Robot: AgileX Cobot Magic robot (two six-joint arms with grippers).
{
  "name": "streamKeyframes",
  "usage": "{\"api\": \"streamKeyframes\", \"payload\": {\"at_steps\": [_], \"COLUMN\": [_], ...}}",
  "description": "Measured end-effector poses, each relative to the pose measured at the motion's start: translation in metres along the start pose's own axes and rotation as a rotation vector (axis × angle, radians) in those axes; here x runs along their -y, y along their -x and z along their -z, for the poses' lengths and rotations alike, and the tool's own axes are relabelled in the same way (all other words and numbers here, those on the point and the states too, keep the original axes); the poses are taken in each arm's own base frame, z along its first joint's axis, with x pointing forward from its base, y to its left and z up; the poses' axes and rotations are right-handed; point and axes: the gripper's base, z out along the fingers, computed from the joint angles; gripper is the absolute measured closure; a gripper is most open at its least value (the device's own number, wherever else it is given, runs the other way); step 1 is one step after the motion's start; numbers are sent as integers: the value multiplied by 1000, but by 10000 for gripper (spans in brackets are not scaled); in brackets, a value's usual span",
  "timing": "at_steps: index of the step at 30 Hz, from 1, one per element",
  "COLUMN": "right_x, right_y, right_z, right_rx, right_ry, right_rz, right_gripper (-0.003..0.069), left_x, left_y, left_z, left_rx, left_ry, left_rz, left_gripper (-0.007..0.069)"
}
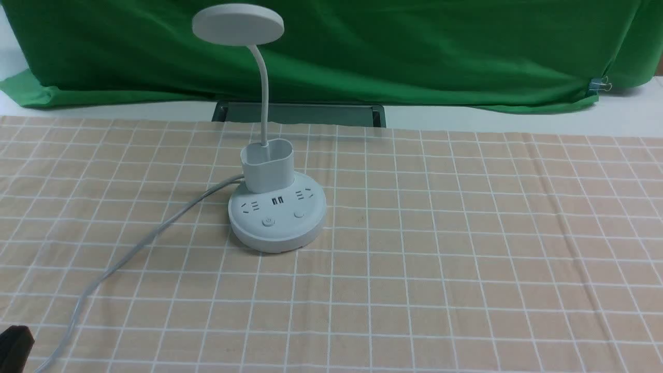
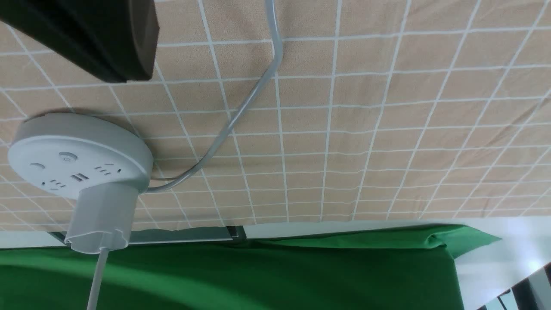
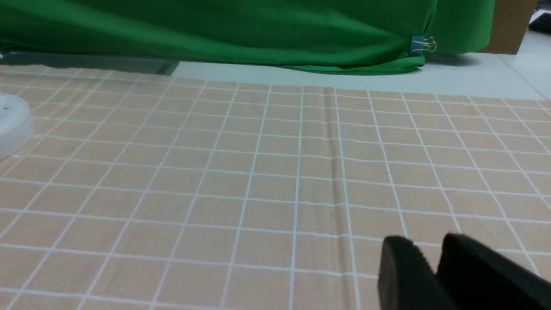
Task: Turn on the table lamp on the light coffee tablecloth with your hand.
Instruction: 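Press the power button on the lamp base to turn the lamp on with the left gripper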
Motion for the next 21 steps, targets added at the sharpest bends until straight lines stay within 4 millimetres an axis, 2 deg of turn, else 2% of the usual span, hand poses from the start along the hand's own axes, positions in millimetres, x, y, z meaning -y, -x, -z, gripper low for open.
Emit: {"api": "streamKeyframes", "payload": {"at_steps": [21], "right_x": [0], "right_y": [0], "right_z": [0], "right_rx": [0], "right_ry": [0], "right_rz": [0], "right_gripper": [426], "left_x": [0], "left_y": [0], "left_z": [0], "left_rx": [0], "left_ry": [0], "left_rz": [0], "left_gripper": [623]}}
